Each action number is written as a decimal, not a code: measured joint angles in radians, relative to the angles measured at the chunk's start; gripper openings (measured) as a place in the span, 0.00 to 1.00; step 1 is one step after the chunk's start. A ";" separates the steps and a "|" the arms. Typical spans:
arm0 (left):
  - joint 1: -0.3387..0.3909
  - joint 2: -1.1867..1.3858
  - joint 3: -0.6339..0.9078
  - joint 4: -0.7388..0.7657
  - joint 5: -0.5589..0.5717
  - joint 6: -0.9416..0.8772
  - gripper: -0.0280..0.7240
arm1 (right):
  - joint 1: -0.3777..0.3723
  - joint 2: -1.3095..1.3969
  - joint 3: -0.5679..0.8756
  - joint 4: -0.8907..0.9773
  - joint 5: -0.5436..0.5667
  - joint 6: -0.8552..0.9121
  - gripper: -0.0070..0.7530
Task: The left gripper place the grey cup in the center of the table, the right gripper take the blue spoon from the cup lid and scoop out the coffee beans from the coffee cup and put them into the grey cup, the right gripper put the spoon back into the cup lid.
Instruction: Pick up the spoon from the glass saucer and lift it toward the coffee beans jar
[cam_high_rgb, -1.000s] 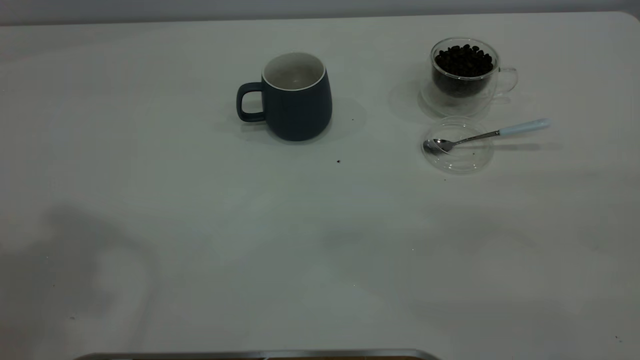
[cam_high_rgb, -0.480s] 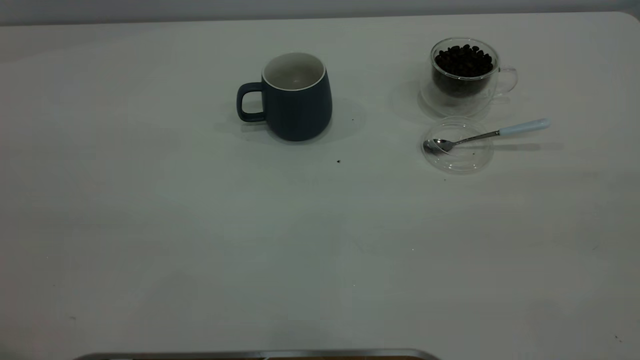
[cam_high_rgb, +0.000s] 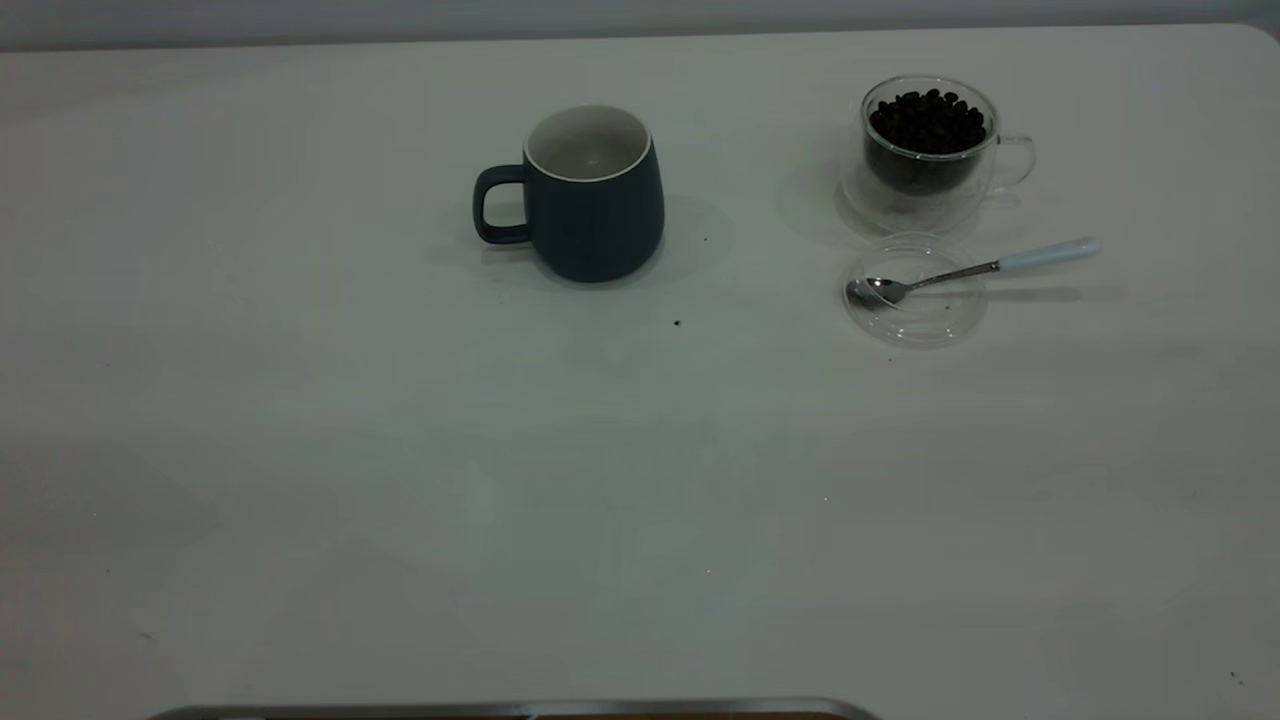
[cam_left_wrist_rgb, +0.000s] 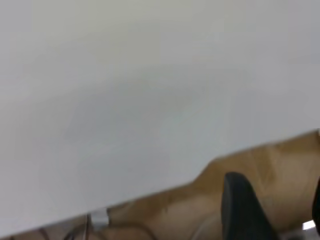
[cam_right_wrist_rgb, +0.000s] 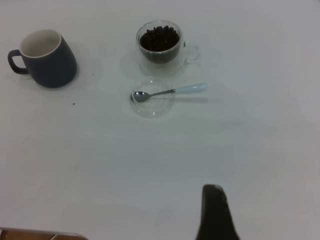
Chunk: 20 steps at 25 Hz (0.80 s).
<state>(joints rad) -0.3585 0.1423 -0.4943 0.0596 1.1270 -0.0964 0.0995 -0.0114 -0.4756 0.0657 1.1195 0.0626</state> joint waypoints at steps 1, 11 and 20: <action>0.007 -0.040 0.000 -0.001 0.004 0.000 0.58 | 0.000 0.000 0.000 0.000 0.000 0.000 0.74; 0.321 -0.161 0.000 -0.010 0.019 0.000 0.58 | 0.000 0.000 0.000 0.000 0.000 0.000 0.74; 0.364 -0.161 0.000 -0.016 0.019 0.000 0.58 | 0.000 0.000 0.000 0.003 0.000 0.000 0.74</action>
<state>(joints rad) 0.0051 -0.0190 -0.4943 0.0436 1.1456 -0.0964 0.0995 -0.0114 -0.4756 0.0691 1.1195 0.0626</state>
